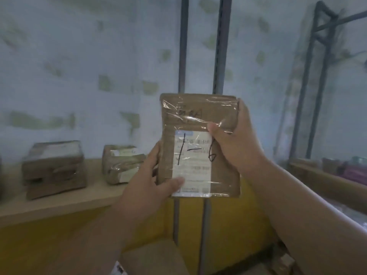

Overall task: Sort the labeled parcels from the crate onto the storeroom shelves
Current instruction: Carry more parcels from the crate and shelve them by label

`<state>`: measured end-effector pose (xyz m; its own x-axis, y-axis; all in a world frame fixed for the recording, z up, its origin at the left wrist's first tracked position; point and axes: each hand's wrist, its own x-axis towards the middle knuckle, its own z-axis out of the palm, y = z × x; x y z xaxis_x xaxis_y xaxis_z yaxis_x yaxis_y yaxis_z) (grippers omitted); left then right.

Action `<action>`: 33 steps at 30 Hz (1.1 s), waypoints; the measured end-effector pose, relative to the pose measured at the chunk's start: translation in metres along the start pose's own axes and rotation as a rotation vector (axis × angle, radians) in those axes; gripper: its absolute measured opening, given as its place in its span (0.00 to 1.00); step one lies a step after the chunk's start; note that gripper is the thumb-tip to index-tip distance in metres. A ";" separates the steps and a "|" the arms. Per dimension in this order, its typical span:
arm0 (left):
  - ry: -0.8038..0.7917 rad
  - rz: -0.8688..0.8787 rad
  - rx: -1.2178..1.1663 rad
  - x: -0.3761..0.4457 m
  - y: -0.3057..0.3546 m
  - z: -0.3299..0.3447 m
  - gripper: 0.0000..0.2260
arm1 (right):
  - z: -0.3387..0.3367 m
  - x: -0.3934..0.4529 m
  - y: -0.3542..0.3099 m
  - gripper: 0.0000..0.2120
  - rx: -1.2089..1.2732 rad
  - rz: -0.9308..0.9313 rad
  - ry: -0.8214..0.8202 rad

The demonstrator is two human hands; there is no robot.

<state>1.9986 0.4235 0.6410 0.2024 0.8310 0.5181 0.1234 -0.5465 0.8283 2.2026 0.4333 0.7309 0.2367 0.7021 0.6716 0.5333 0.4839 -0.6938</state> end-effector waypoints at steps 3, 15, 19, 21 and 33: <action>0.069 0.004 0.042 0.003 -0.008 -0.008 0.38 | 0.024 0.021 0.006 0.33 0.001 0.002 -0.034; -0.026 0.018 0.686 0.072 -0.012 -0.057 0.46 | 0.088 0.095 0.015 0.21 -0.350 0.025 -0.097; -0.029 -0.002 0.711 0.094 -0.015 -0.057 0.52 | 0.091 0.114 0.020 0.18 -0.489 0.027 -0.198; -0.083 -0.042 0.661 0.102 -0.018 -0.056 0.55 | 0.091 0.125 0.016 0.15 -0.524 0.013 -0.211; -0.033 -0.122 1.230 0.115 -0.036 -0.059 0.39 | 0.138 0.136 0.052 0.24 -0.441 0.025 -0.492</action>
<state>1.9598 0.5451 0.6836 0.1477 0.8903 0.4308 0.9704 -0.2146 0.1106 2.1506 0.6258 0.7501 -0.0900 0.9177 0.3869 0.8401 0.2785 -0.4654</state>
